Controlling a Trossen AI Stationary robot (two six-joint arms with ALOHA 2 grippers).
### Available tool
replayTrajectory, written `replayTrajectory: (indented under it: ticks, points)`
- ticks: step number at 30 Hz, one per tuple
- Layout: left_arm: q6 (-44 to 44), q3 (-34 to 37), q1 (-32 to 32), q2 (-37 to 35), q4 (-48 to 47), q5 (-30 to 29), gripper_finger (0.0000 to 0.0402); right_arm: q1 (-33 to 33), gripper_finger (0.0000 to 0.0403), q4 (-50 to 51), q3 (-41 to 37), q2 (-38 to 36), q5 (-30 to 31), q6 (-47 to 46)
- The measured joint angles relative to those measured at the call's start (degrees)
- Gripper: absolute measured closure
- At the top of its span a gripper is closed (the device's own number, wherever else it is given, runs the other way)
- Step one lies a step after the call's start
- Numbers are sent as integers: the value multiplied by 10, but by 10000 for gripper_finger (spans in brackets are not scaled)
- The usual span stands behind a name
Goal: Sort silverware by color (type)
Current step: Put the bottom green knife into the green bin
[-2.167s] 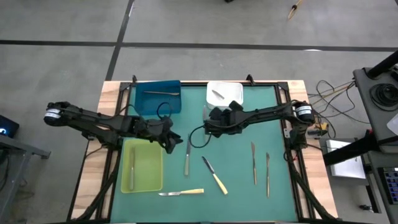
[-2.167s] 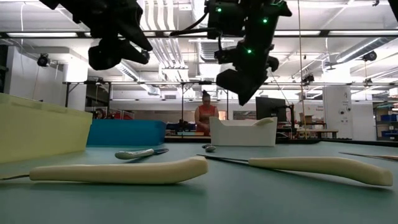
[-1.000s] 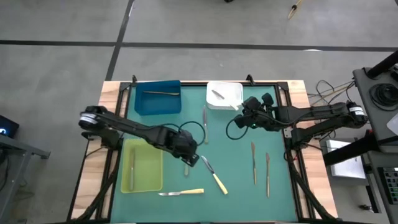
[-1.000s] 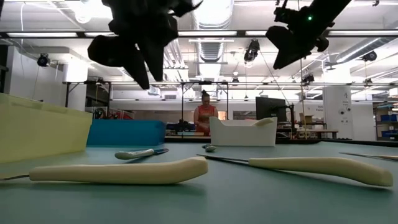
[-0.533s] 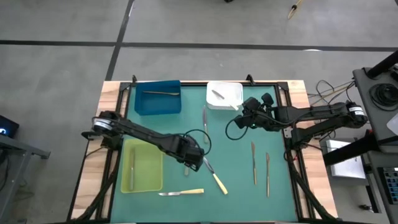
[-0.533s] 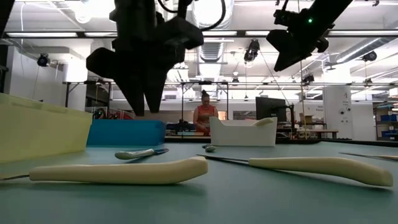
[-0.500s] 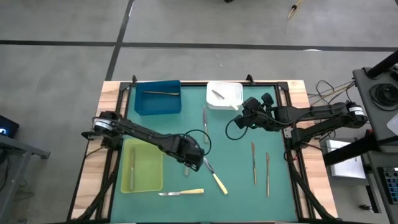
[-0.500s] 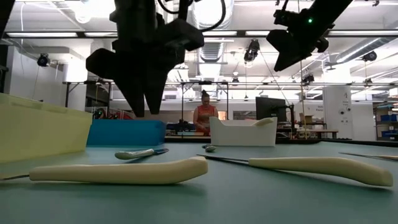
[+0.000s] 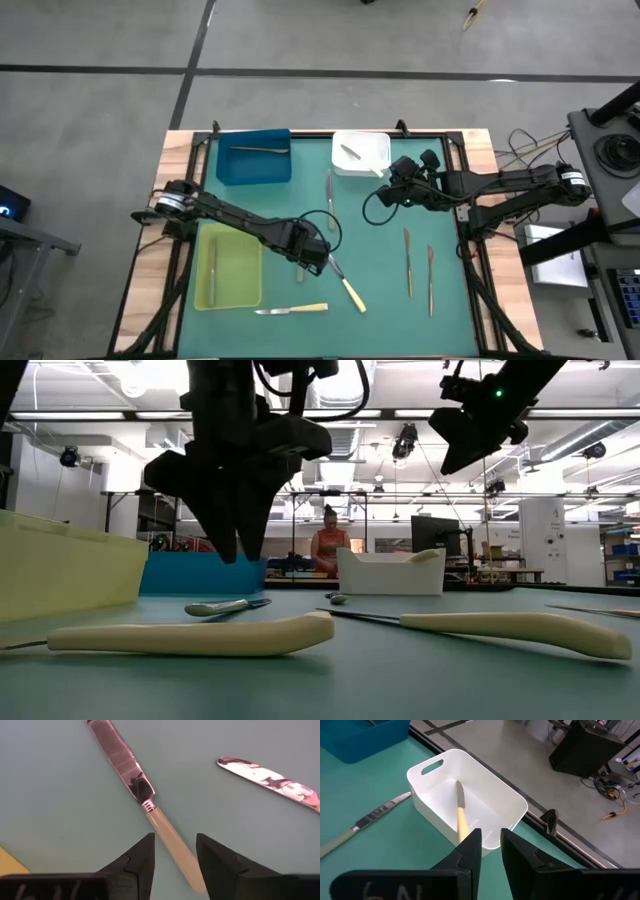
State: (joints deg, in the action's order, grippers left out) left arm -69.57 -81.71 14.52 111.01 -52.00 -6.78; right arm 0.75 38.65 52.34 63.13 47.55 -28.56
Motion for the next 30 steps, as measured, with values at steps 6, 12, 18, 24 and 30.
replayTrajectory:
  ticks: [6,12,18,24,30]
  points:
    - [-4,1,0,19,1,-3,234,0,339,0,0,0,0,1]
    - [-1,1,-3,41,5,-3,215,0,339,0,0,0,0,3]
    - [1,1,-7,43,5,-24,218,0,339,0,-1,0,0,8]
    - [2,1,-9,43,6,-30,224,0,339,0,-2,0,0,9]
    - [-3,12,-9,43,17,-32,225,0,339,0,-5,0,0,12]
